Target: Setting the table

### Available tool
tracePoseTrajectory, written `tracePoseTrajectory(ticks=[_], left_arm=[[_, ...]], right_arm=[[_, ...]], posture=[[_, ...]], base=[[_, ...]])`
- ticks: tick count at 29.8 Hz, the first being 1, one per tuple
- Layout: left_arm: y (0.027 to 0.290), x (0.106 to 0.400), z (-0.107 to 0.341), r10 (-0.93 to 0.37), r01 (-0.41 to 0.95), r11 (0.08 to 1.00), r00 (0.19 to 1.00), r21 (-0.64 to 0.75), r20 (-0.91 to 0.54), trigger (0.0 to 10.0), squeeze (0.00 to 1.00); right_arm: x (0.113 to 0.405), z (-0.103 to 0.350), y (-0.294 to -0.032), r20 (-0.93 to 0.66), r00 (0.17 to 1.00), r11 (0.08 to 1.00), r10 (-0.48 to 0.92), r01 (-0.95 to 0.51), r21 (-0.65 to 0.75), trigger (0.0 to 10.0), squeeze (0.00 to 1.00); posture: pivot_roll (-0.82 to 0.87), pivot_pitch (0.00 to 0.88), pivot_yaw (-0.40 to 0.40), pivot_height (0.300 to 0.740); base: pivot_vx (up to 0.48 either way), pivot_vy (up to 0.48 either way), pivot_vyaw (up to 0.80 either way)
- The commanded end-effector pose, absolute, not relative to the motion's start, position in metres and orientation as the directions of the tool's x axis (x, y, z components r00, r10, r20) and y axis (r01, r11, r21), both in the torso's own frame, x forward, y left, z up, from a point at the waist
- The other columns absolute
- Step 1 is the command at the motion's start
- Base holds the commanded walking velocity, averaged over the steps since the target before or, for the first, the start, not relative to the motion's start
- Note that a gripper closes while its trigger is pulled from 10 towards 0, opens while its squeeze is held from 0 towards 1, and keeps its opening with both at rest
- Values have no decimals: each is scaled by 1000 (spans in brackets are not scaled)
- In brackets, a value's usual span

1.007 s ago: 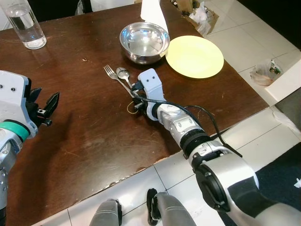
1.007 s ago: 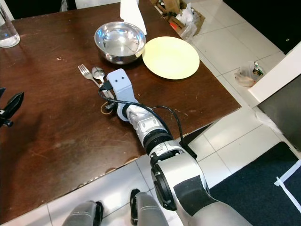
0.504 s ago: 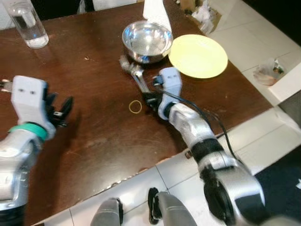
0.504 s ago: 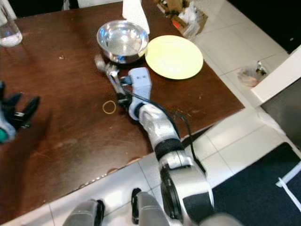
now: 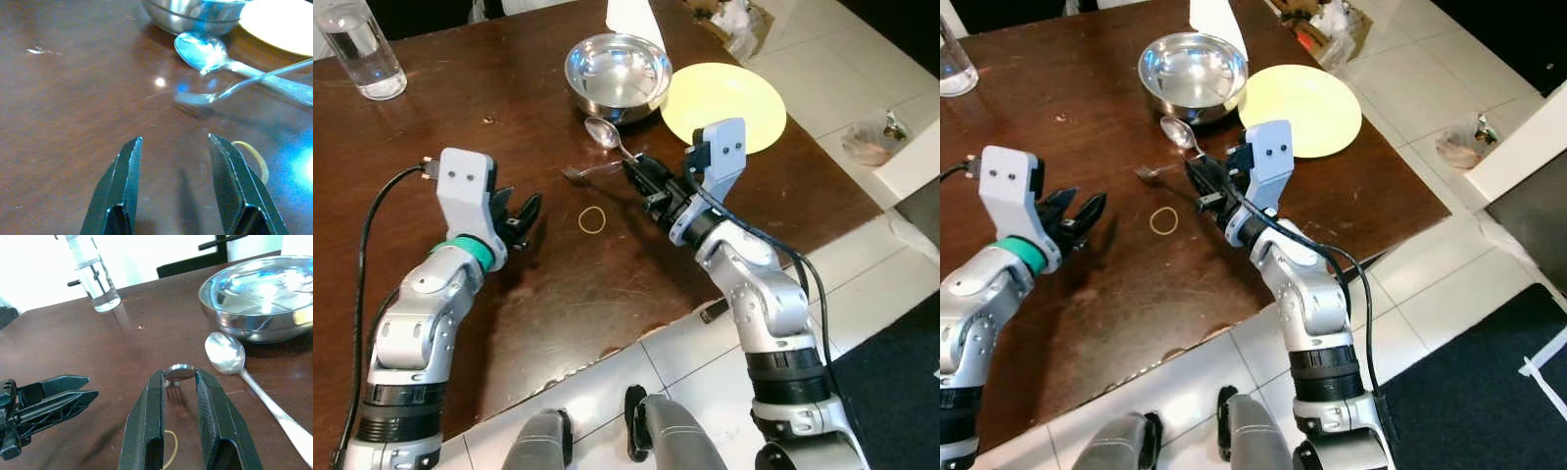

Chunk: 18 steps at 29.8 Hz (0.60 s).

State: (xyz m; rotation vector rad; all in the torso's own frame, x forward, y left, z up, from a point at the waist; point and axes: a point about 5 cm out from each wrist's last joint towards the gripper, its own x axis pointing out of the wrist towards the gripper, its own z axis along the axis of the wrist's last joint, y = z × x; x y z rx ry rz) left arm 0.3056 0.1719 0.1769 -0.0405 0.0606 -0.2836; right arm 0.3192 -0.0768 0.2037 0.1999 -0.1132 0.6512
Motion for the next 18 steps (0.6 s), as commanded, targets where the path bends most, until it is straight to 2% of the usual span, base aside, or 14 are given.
tracePoseTrajectory(ticks=[1, 3, 5, 10, 11, 12, 14, 18], left_arm=[[171, 304, 171, -283, 277, 957, 956, -85, -77, 10000, 0], [166, 304, 171, -301, 287, 944, 951, -161, -69, 10000, 0], [165, 304, 170, -303, 287, 942, 951, -176, -69, 10000, 0], [168, 304, 169, -291, 275, 946, 954, -171, -71, 10000, 0], [169, 305, 170, -283, 269, 947, 957, -174, -66, 10000, 0], [169, 305, 170, -283, 269, 947, 957, -174, -66, 10000, 0], [172, 306, 177, -277, 264, 948, 960, -178, -49, 10000, 0], [176, 306, 183, -279, 269, 947, 960, -174, -35, 10000, 0]], right_arm=[[315, 201, -76, 155, 785, 767, 600, -619, 168, 0, 0], [301, 196, -73, 122, 760, 742, 639, -650, 163, 0, 0], [296, 194, -72, 109, 750, 734, 652, -661, 159, 0, 0], [298, 180, -81, 53, 802, 799, 596, -598, 60, 0, 0], [305, 177, -87, 37, 838, 838, 544, -545, 7, 10000, 0], [305, 177, -87, 37, 838, 838, 544, -545, 7, 10000, 0], [323, 175, -101, 37, 903, 902, 427, -423, -82, 10000, 0], [337, 175, -111, 45, 935, 930, 353, -344, -132, 10000, 0]], posture=[[-29, 124, 30, 740], [-29, 125, 30, 740], [-28, 127, 29, 740], [-25, 131, 28, 740], [-22, 134, 29, 740], [-22, 134, 29, 740], [-16, 137, 34, 740], [-11, 140, 39, 740]], base=[[0, 0, 0], [0, 0, 0], [0, 0, 0], [0, 0, 0], [0, 0, 0], [0, 0, 0], [0, 0, 0], [0, 0, 0]])
